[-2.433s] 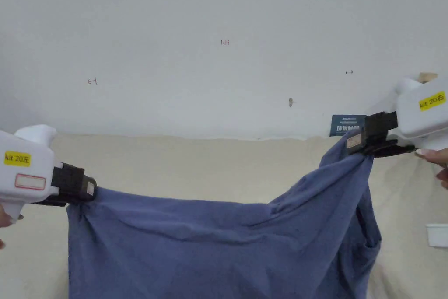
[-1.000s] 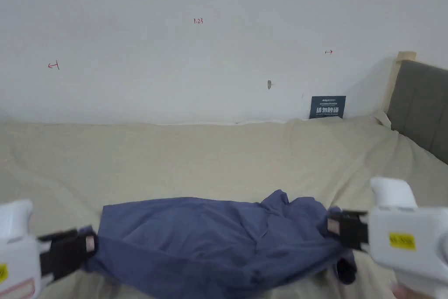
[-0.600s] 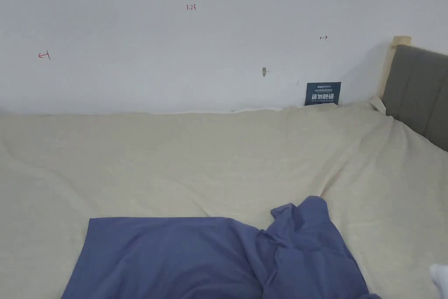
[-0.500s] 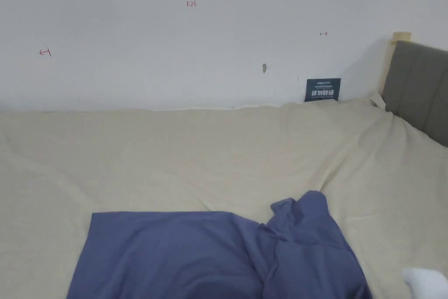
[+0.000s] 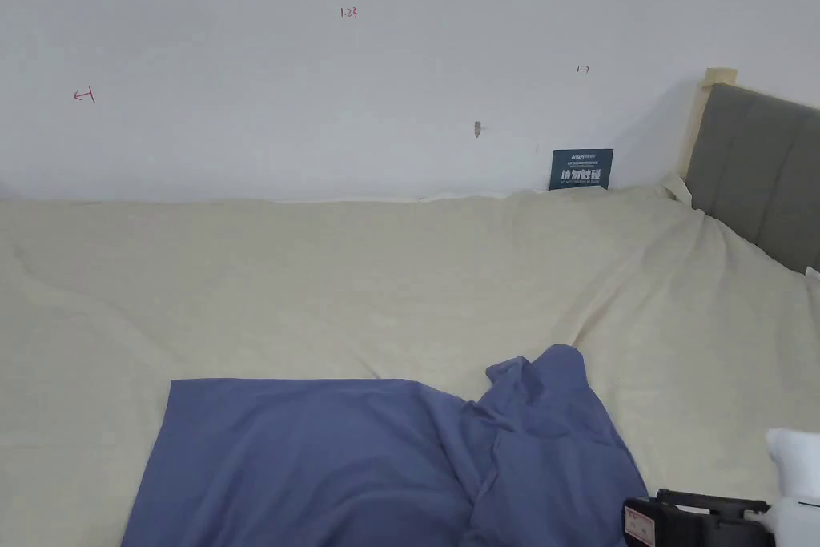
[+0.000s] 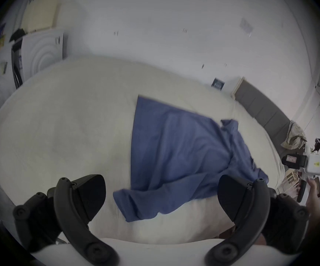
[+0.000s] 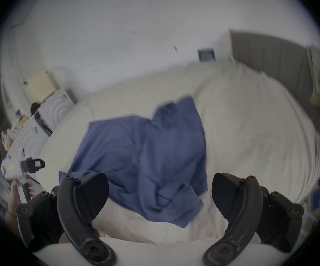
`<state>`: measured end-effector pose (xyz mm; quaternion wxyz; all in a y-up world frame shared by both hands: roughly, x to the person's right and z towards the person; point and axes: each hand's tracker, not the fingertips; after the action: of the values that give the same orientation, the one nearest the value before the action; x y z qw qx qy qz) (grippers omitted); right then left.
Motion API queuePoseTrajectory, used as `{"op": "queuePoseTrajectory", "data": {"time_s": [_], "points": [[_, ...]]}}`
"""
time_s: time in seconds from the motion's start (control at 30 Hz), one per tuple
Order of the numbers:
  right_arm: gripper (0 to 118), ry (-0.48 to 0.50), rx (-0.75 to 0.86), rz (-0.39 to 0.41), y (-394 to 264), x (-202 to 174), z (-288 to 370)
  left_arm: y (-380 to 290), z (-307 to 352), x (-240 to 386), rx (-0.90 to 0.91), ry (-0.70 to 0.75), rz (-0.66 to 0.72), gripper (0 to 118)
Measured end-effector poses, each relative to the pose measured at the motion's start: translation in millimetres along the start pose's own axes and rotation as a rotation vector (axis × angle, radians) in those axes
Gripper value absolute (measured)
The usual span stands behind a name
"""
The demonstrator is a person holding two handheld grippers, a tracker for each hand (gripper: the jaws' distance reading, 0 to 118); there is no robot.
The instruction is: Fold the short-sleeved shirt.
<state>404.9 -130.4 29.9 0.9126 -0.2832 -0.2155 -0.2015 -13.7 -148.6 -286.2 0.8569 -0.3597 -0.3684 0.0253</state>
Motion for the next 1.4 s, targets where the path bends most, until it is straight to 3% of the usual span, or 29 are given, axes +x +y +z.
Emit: {"op": "queuePoseTrajectory", "data": {"time_s": [0.07, 0.2, 0.23, 0.27, 0.43, 0.53, 0.6, 0.7, 0.73, 0.8, 0.83, 0.97, 1.03, 1.17, 1.3, 1.4], "points": [[105, 0.028, 0.148, 0.055, -2.5, -22.9, 23.2, 6.2, 17.9, 14.3, 0.088, -0.011, -0.015, 114], [74, 0.071, 0.312, 0.079, -6.8, -47.9, 49.7, 9.5, 38.2, 33.6, 0.218, -0.017, -0.096, 63], [10, 0.065, 0.332, 0.08, -5.9, -52.5, 52.8, 10.7, 36.6, 34.6, 0.227, 0.021, -0.117, 6], [0, 0.065, 0.309, 0.06, -6.4, -55.9, 56.0, 10.9, 37.5, 37.9, 0.266, 0.058, -0.146, 0], [0, 0.08, 0.325, 0.032, 14.9, -48.9, 58.2, 9.6, 31.2, 38.6, 0.213, 0.008, -0.138, 0], [0, 0.056, 0.257, 0.031, 57.5, -25.6, 27.2, 11.0, 24.1, 31.1, 0.208, -0.003, -0.123, 0], [0, 0.025, 0.128, -0.004, 94.1, -1.3, -14.7, 11.1, 17.3, 25.5, 0.201, 0.002, -0.112, 0], [0, -0.005, -0.207, -0.087, 146.0, 37.6, -99.6, 8.7, 3.6, 13.2, 0.185, 0.007, -0.09, 0], [18, -0.027, -0.305, -0.11, 154.9, 51.5, -131.3, 8.4, -0.2, 15.4, 0.174, 0.012, -0.082, 0], [93, -0.079, -0.388, -0.134, 160.3, 70.5, -180.0, 7.1, -6.1, 17.8, 0.166, 0.015, -0.063, 0], [115, -0.108, -0.407, -0.175, 159.9, 80.2, -203.5, 7.0, -10.0, 14.9, 0.158, 0.014, -0.047, 0], [115, -0.177, -0.476, -0.3, 149.4, 101.2, -253.5, 9.1, -20.7, 7.4, 0.143, 0.024, -0.016, 0], [115, -0.195, -0.52, -0.306, 144.6, 106.3, -272.9, 11.0, -25.2, 3.1, 0.135, 0.034, -0.013, 0], [115, -0.335, -0.576, -0.19, 134.8, 115.1, -298.4, 9.9, -34.1, -2.1, 0.105, 0.041, -0.012, 0], [114, -0.334, -0.688, -0.086, 121.6, 104.1, -311.6, 4.8, -42.2, -6.8, 0.071, 0.06, -0.013, 0], [112, -0.394, -0.654, -0.009, 115.3, 89.9, -312.7, 0.9, -45.4, -8.5, 0.053, 0.063, -0.005, 0]]}}
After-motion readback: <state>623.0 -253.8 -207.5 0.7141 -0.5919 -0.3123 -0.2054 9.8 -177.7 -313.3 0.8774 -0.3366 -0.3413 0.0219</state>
